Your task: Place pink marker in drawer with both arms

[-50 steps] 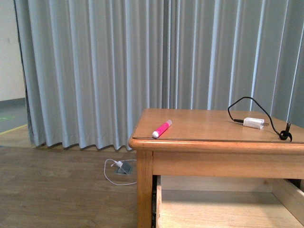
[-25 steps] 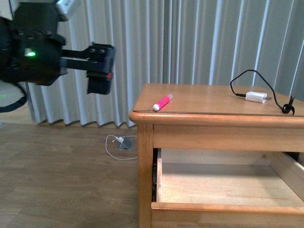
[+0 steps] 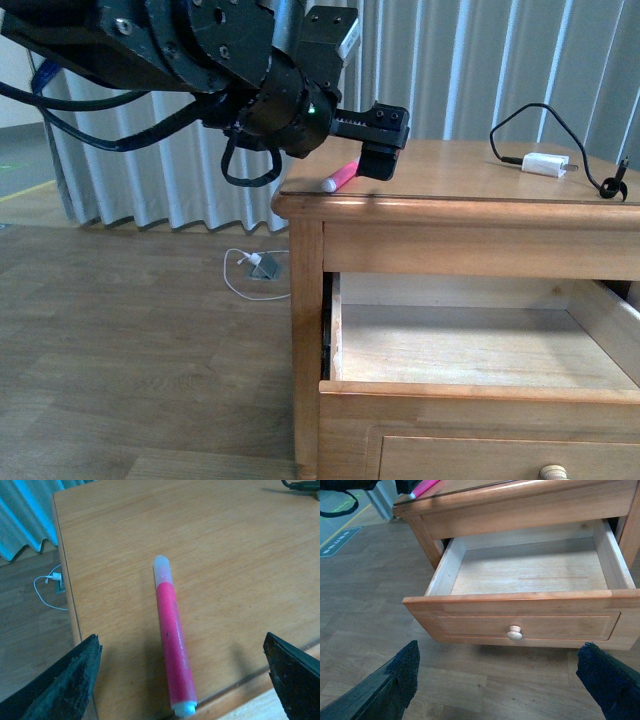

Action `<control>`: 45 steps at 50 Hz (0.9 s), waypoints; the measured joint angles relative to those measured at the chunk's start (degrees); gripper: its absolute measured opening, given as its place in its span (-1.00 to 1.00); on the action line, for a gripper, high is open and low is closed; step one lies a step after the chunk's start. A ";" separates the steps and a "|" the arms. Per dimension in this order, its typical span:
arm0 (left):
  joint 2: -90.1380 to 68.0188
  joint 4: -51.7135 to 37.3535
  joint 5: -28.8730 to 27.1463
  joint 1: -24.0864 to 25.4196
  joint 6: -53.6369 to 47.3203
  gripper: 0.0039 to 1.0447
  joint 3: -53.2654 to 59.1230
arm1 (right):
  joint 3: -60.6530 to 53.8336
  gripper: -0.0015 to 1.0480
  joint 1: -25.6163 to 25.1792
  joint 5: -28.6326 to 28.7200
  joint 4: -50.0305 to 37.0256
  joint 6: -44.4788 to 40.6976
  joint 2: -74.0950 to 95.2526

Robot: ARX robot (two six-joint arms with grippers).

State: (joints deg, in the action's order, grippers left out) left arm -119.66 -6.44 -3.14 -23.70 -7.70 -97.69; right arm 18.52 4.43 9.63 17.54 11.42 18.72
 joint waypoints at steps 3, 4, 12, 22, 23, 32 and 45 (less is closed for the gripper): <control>-1.57 1.31 -0.31 -0.15 0.04 0.89 -2.21 | 0.00 0.84 0.00 0.00 0.00 0.00 0.00; -2.08 1.64 -0.31 -0.22 0.04 0.89 -2.95 | 0.00 0.84 0.00 -0.02 0.00 0.00 0.00; -5.07 3.89 -0.74 -0.59 0.07 0.89 -6.75 | 0.00 0.84 0.00 0.00 0.00 0.00 0.00; -7.58 5.42 -1.79 -1.14 0.42 0.89 -8.79 | 0.00 0.84 0.00 -0.02 0.00 0.00 0.00; -7.76 5.68 -1.92 -1.20 0.39 0.89 -9.18 | 0.00 0.84 0.00 0.00 0.00 0.00 0.00; -8.44 6.97 -2.47 -1.44 0.44 0.89 -10.47 | 0.00 0.84 0.00 0.00 0.00 0.00 0.00; -8.50 8.61 -2.16 -1.64 0.42 0.37 -10.64 | 0.00 0.84 0.00 0.00 0.00 0.00 0.00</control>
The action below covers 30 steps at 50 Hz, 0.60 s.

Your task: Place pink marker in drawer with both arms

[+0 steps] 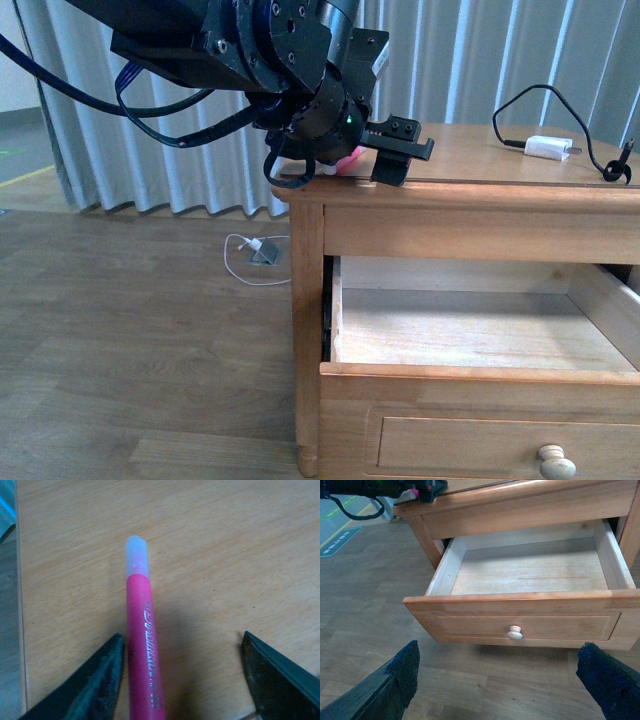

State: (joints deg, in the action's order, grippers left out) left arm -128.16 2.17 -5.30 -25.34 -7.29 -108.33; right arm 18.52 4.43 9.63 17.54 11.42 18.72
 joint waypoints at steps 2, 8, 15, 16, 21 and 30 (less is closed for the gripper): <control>0.00 0.11 0.02 -0.07 -0.02 0.26 0.00 | 0.00 0.84 0.00 0.00 0.00 0.00 0.00; 0.13 0.15 0.09 -0.17 -0.15 -0.12 0.33 | 0.00 0.84 0.00 -0.02 0.00 0.00 0.00; 1.49 -1.07 0.68 0.26 -0.31 -0.65 2.75 | 0.00 0.84 0.00 0.00 0.00 0.00 0.00; 1.79 -1.53 0.90 0.35 -0.42 -0.69 3.26 | 0.00 0.84 0.00 0.00 0.00 0.00 0.00; 4.20 -5.09 4.70 1.14 -0.81 -0.73 7.67 | 0.00 0.84 0.00 0.00 0.00 0.00 0.00; 10.01 -11.23 17.94 1.90 -2.14 -0.73 17.49 | 0.00 0.84 0.00 0.00 0.00 0.00 0.00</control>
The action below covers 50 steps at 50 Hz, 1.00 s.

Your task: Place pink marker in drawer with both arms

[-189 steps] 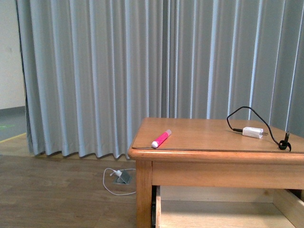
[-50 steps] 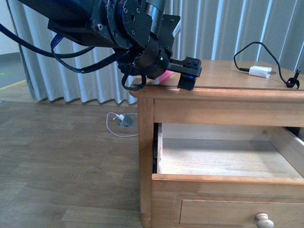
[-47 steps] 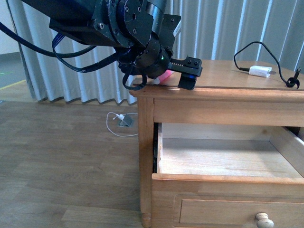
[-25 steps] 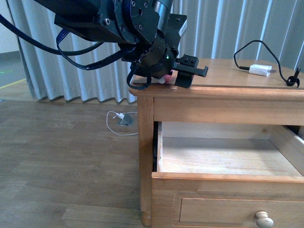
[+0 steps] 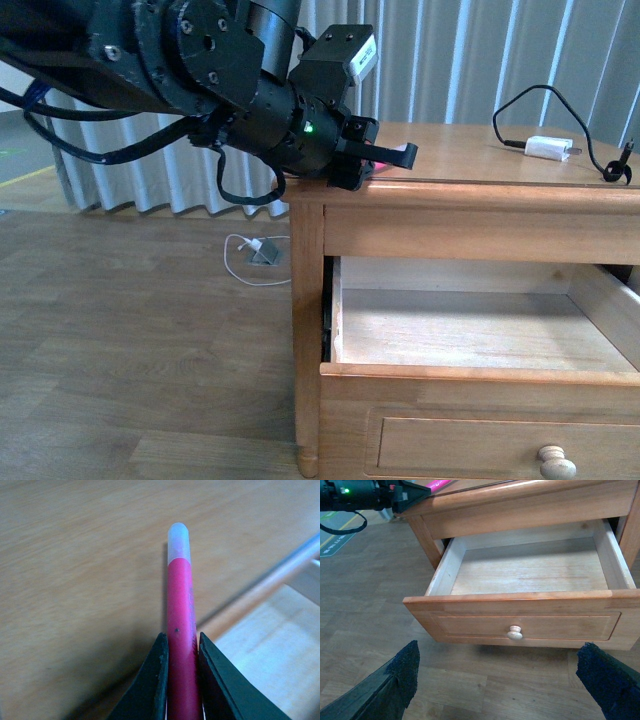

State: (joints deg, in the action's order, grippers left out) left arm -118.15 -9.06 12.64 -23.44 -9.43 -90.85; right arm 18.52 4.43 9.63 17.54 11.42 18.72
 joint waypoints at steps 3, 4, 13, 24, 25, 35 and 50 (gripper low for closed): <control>2.27 -0.90 4.35 -0.07 -0.61 -0.73 2.93 | 0.00 0.84 0.00 0.00 0.00 0.00 0.00; 3.23 -1.01 5.97 -0.17 -0.76 -0.73 4.09 | 0.00 0.84 0.00 0.00 0.00 0.00 0.00; 8.92 0.00 14.62 -1.25 -4.11 -0.73 10.56 | 0.00 0.84 0.00 -0.02 0.00 0.00 0.00; 8.35 1.68 14.62 -3.02 -8.98 -0.73 14.16 | 0.00 0.84 0.00 -0.02 0.00 0.00 0.00; 8.00 1.64 14.43 -3.15 -9.20 -0.73 14.23 | 0.00 0.84 0.00 -0.02 0.00 0.00 0.00; 1.84 -1.38 10.56 -4.59 -9.25 -0.73 14.25 | 0.00 0.84 0.00 -0.02 0.00 0.00 0.00; -3.69 -2.32 6.40 -5.14 -8.76 -0.73 13.20 | 0.00 0.84 0.00 0.00 0.00 0.00 0.00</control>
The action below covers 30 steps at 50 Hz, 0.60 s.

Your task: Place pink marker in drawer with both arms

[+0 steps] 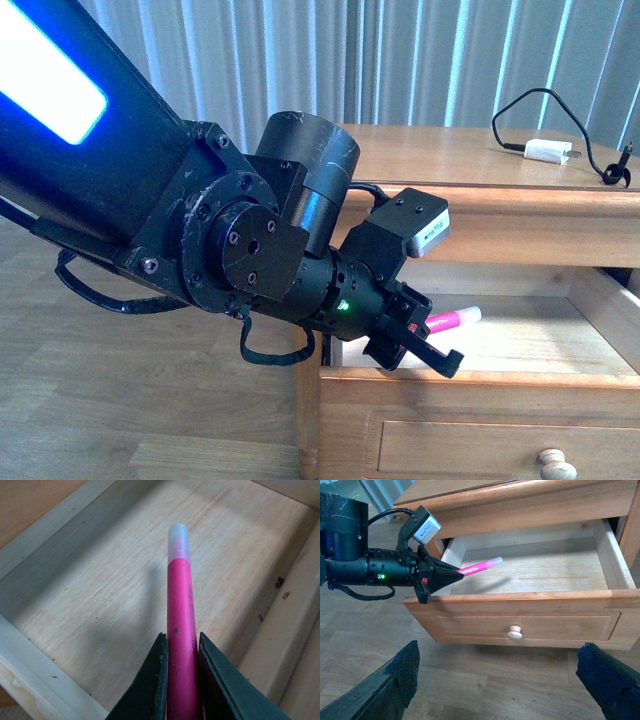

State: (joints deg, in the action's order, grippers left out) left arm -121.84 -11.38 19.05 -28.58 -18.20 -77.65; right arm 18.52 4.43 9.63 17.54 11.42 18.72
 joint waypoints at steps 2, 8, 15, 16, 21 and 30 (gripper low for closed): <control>-0.15 -0.20 -0.61 0.00 0.04 -0.62 -0.09 | 0.00 0.84 0.00 0.00 0.00 0.00 0.00; -0.17 -1.29 -1.49 0.04 0.09 -0.24 -0.11 | 0.00 0.84 0.00 0.00 0.00 0.00 0.00; 1.31 -3.13 -5.40 0.24 0.94 0.28 1.22 | 0.00 0.84 0.00 -0.02 0.00 0.00 0.00; 1.75 -3.41 -5.88 0.28 1.11 0.34 1.57 | 0.00 0.84 0.00 -0.02 0.00 0.00 0.00; 4.76 -5.16 -8.02 0.59 2.27 0.66 3.58 | 0.00 0.84 0.00 0.00 0.00 0.00 0.00; 13.86 -8.46 -12.31 2.21 5.46 0.88 9.60 | 0.00 0.84 0.00 0.00 0.00 0.00 0.00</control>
State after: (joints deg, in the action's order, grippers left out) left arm -107.98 -19.84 6.74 -26.37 -12.73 -68.05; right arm 18.52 4.43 9.63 17.54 11.42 18.72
